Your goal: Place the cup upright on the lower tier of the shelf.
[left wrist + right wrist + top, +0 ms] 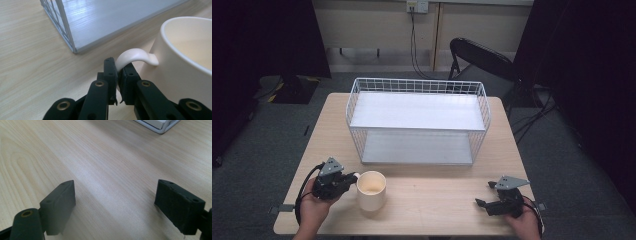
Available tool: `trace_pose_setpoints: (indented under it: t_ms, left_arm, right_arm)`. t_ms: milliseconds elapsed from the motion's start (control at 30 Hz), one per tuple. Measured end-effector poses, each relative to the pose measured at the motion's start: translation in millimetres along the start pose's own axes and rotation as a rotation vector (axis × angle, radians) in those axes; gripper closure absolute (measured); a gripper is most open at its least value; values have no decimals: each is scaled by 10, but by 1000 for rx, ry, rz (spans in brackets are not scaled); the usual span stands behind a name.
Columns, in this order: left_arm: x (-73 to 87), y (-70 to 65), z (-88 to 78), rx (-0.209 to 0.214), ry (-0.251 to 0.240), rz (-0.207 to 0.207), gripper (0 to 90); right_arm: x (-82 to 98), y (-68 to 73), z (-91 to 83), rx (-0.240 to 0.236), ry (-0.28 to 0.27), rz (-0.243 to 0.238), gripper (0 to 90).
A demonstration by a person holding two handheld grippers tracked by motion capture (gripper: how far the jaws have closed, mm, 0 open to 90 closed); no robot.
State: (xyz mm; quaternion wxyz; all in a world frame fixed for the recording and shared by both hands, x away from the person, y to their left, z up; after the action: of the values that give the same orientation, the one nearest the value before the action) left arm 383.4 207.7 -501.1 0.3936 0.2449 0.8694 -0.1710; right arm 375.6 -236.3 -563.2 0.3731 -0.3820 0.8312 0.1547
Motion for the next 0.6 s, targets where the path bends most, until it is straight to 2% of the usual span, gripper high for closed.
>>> trace_pose_setpoints:
  t_ms: [300, 600]
  left_arm:
    - [-193, -71, 111, -13, -24, -32, 849]
    - [-312, -126, 221, -27, -31, -38, 849]
  right_arm:
    - [0, 0, 1, 0, -1, 0, 162]
    - [0, 0, 1, 0, -1, 0, 161]
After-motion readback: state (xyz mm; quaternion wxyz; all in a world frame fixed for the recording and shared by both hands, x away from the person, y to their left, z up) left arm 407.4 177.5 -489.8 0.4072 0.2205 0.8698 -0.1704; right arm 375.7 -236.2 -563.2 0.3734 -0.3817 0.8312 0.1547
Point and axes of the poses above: each handheld gripper's, and its own axes: z roughly forward along the jaws, x roughly out of its underside, y roughly to its left, the point moved 9 cm from there along z, roughly forward along the jaws, and after that the axes turned 2 degrees about -z, right-handed, at the moved point
